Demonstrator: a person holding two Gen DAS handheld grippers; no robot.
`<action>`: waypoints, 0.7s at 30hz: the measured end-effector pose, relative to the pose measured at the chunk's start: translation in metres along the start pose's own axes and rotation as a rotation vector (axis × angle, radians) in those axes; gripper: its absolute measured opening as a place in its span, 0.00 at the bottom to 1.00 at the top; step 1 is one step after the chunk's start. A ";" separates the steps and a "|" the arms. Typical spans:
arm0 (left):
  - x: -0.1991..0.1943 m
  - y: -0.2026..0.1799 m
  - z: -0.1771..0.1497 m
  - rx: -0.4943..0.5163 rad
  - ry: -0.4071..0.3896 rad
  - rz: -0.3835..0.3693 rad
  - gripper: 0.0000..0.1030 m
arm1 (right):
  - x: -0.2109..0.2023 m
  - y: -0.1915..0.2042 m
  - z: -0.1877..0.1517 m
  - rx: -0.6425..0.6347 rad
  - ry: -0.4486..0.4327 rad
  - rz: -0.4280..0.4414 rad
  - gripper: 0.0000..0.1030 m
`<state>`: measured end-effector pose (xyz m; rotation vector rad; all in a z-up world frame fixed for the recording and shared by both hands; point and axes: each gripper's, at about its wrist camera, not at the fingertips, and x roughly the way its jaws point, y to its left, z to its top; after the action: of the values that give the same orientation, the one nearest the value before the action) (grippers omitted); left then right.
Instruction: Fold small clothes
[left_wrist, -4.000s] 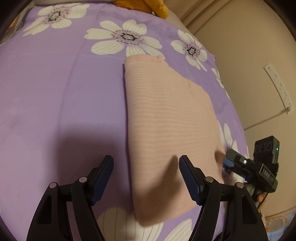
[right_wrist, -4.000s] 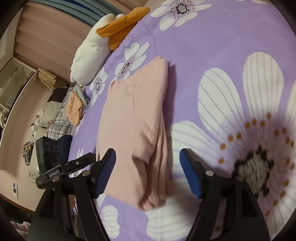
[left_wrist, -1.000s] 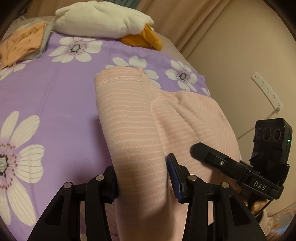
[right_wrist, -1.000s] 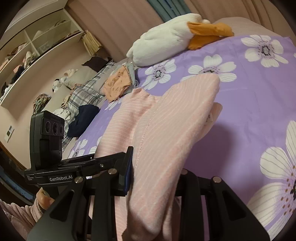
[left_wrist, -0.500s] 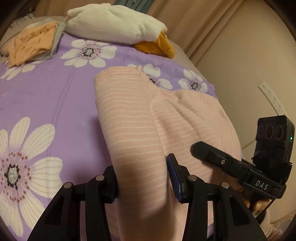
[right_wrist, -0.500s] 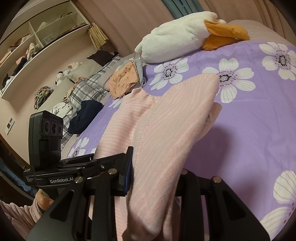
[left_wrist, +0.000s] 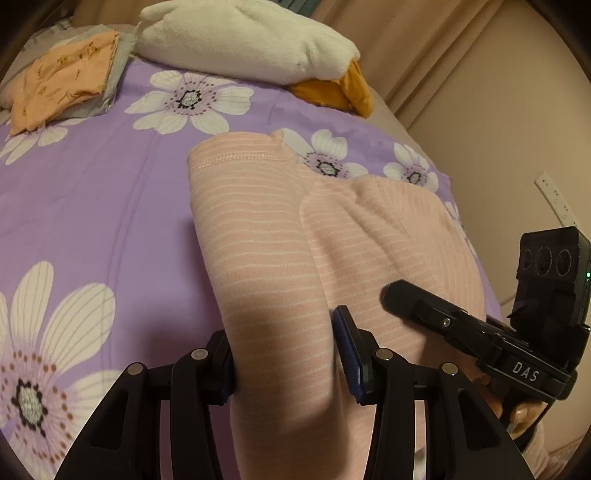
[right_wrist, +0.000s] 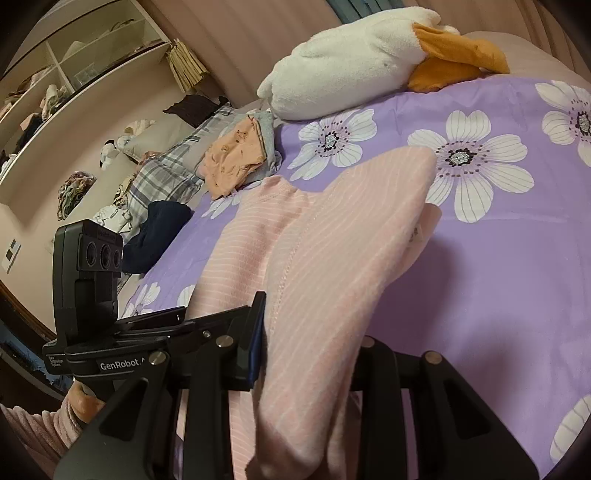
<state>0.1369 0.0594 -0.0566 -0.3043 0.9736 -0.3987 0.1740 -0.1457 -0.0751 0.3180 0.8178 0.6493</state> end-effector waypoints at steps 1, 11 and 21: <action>0.003 0.001 0.002 -0.001 0.002 0.000 0.44 | 0.003 -0.002 0.002 0.003 0.001 -0.001 0.29; 0.030 0.011 0.014 -0.003 0.030 0.006 0.44 | 0.026 -0.021 0.011 0.033 0.012 -0.018 0.29; 0.054 0.015 0.017 -0.005 0.065 0.020 0.44 | 0.043 -0.040 0.010 0.069 0.035 -0.035 0.29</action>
<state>0.1815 0.0493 -0.0938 -0.2871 1.0401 -0.3899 0.2204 -0.1485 -0.1132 0.3556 0.8785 0.5961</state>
